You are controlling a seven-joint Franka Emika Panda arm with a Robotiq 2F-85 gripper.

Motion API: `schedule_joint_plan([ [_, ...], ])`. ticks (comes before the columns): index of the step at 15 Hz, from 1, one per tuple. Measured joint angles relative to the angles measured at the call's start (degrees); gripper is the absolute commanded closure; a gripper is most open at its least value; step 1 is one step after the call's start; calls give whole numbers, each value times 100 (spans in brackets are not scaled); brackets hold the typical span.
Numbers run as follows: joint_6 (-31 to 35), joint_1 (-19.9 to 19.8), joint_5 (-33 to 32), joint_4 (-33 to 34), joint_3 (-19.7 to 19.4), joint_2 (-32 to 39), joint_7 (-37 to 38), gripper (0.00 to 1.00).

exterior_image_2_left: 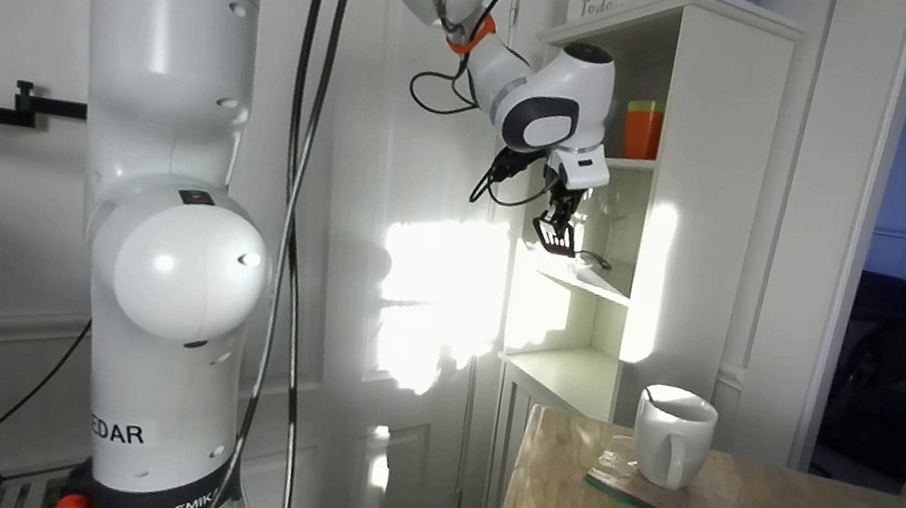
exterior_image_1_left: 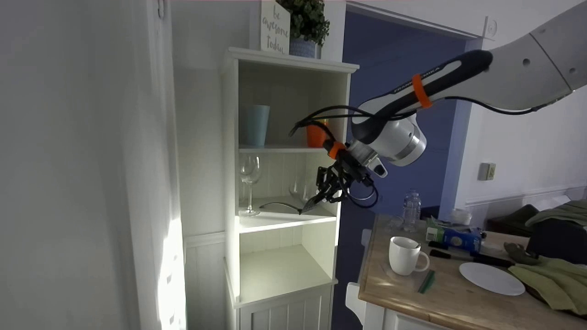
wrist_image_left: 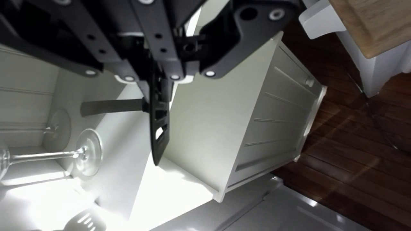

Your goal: Put the black spatula on the table

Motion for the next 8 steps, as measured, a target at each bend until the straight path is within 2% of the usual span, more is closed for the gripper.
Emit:
schedule_joint_plan([
  [4, -353, -103, 554, -524, -132, -597, -752, 98],
  [8, -1128, -285, 1056, -1044, -477, -1301, -1934, 98],
])
